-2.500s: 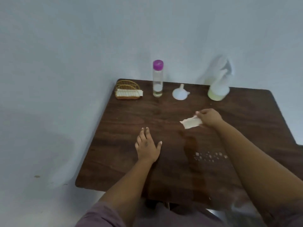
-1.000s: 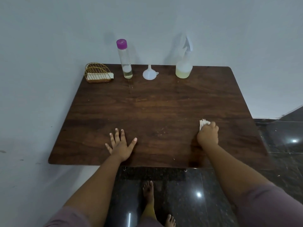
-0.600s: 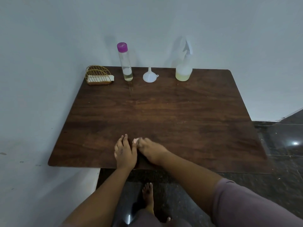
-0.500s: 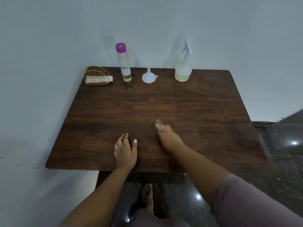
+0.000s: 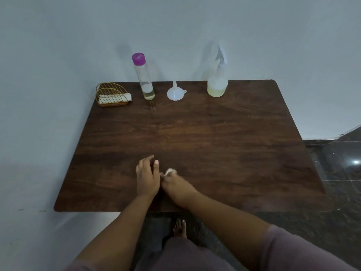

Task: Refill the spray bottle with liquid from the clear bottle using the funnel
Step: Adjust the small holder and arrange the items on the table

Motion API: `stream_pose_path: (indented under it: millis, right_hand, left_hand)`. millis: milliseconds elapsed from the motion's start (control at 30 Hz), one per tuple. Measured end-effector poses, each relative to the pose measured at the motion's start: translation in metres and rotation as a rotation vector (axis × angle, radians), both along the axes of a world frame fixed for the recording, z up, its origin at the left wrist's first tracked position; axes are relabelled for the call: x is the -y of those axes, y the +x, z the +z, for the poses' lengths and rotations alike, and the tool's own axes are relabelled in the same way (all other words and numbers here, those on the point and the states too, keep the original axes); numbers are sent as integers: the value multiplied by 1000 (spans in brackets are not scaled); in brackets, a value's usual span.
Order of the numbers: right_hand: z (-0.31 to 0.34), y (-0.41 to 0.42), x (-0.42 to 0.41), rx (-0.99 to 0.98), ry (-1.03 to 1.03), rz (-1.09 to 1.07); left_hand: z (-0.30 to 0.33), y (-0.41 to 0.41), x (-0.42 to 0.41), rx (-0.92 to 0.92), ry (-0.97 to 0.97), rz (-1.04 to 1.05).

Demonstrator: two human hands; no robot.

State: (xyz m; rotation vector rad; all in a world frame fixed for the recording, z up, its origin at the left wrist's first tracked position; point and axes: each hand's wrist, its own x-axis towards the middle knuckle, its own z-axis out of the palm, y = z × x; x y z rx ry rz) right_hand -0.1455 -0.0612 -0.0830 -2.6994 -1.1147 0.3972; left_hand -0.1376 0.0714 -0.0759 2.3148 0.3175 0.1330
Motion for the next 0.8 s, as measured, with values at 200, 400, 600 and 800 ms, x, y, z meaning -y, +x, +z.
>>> stream_pose_path:
  millis: [200, 400, 600, 800]
  right_hand:
    - [-12, 11, 23, 78, -65, 136]
    - [9, 29, 134, 48, -53, -835]
    - [11, -29, 64, 2, -81, -549]
    - [12, -66, -8, -37, -27, 156]
  left_hand:
    - [0, -15, -20, -19, -3, 107]
    - [1, -39, -2, -17, -32, 86]
    - [-2, -79, 19, 22, -134, 121]
    - [-7, -119, 13, 81, -128, 208]
